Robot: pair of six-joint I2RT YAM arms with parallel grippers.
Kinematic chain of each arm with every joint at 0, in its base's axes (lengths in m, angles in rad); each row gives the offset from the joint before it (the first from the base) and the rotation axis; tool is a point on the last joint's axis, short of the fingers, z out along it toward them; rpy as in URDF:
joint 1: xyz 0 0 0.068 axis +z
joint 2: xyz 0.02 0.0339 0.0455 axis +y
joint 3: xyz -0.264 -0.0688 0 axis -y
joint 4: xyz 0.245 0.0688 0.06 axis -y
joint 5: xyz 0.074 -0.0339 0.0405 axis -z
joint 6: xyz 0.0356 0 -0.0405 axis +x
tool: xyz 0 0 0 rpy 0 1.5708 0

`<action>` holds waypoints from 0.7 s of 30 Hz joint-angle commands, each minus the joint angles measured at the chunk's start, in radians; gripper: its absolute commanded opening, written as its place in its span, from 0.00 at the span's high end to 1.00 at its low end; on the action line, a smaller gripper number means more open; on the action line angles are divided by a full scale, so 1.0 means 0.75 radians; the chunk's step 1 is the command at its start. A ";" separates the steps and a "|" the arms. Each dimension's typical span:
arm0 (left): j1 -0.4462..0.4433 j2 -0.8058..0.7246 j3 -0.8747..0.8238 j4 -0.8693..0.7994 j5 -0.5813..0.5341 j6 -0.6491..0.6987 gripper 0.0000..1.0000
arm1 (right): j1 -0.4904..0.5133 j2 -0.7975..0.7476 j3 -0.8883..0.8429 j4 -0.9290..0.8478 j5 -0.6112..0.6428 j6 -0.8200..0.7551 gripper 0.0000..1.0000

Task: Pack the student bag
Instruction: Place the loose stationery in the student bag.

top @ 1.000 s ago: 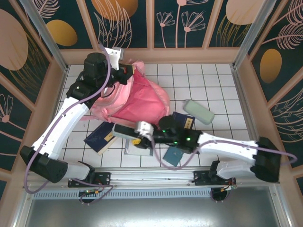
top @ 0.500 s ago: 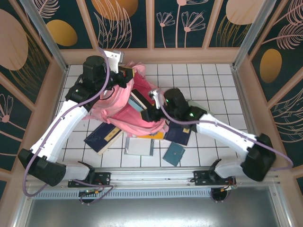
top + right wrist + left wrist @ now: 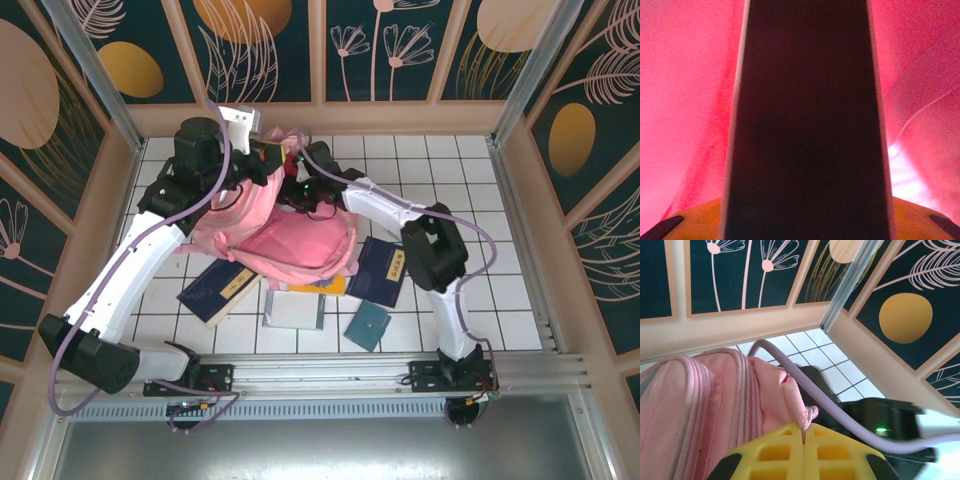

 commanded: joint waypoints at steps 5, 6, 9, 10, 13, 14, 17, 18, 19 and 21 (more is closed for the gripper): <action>0.000 -0.029 0.008 0.244 0.121 -0.048 1.00 | -0.007 0.220 0.289 0.088 0.028 0.174 0.73; 0.001 -0.026 0.006 0.246 0.122 -0.053 1.00 | -0.006 0.252 0.325 0.124 0.036 0.172 0.65; 0.000 -0.017 0.013 0.236 0.112 -0.053 1.00 | 0.001 0.279 0.339 0.182 0.095 0.153 0.46; 0.001 -0.017 0.015 0.234 0.107 -0.051 1.00 | 0.003 0.260 0.317 0.199 0.111 0.137 0.36; 0.002 -0.017 0.012 0.230 0.095 -0.045 1.00 | 0.006 0.165 0.211 0.223 0.168 0.065 0.26; 0.001 -0.017 0.009 0.230 0.093 -0.044 1.00 | 0.006 0.131 0.176 0.221 0.178 0.042 0.26; 0.002 -0.015 0.009 0.230 0.072 -0.035 1.00 | 0.013 0.022 0.095 0.197 0.218 -0.046 0.25; 0.001 -0.012 0.010 0.230 0.065 -0.034 1.00 | 0.019 -0.011 0.069 0.193 0.232 -0.077 0.25; 0.002 -0.008 0.013 0.226 0.055 -0.030 1.00 | 0.028 -0.054 0.045 0.170 0.261 -0.127 0.25; 0.002 -0.001 0.025 0.214 0.037 -0.026 1.00 | 0.055 -0.127 0.025 0.074 0.388 -0.246 0.25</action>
